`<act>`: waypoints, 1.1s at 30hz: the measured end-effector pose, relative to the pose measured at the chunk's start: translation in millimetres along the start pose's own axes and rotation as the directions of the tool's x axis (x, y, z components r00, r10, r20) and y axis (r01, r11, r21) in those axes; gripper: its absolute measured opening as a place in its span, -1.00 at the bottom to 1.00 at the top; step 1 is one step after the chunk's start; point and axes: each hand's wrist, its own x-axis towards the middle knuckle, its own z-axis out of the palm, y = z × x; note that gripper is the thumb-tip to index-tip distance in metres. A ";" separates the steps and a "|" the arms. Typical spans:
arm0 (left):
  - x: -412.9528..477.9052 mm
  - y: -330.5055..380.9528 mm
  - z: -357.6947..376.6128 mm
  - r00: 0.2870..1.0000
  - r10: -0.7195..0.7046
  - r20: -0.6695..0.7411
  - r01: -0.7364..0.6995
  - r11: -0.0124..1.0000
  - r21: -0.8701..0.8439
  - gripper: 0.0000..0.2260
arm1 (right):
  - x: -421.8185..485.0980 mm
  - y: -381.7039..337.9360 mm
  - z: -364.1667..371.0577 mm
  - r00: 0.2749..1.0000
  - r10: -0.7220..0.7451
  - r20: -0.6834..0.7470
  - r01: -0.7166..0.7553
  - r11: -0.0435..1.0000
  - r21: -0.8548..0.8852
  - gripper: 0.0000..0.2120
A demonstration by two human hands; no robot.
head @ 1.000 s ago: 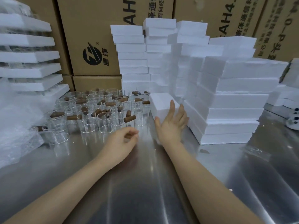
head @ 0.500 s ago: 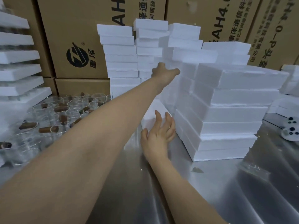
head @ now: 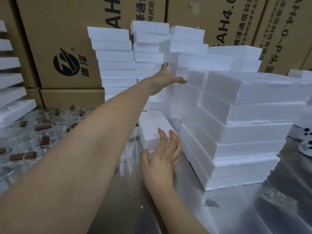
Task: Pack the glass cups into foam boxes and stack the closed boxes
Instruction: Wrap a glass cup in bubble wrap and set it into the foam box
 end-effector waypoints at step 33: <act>-6.1 -14.0 -66.2 0.984 0.124 -0.130 -0.145 0.975 -0.167 -0.21 | 11.4 3.6 2.3 0.999 0.039 0.035 -0.044 0.990 0.133 -0.40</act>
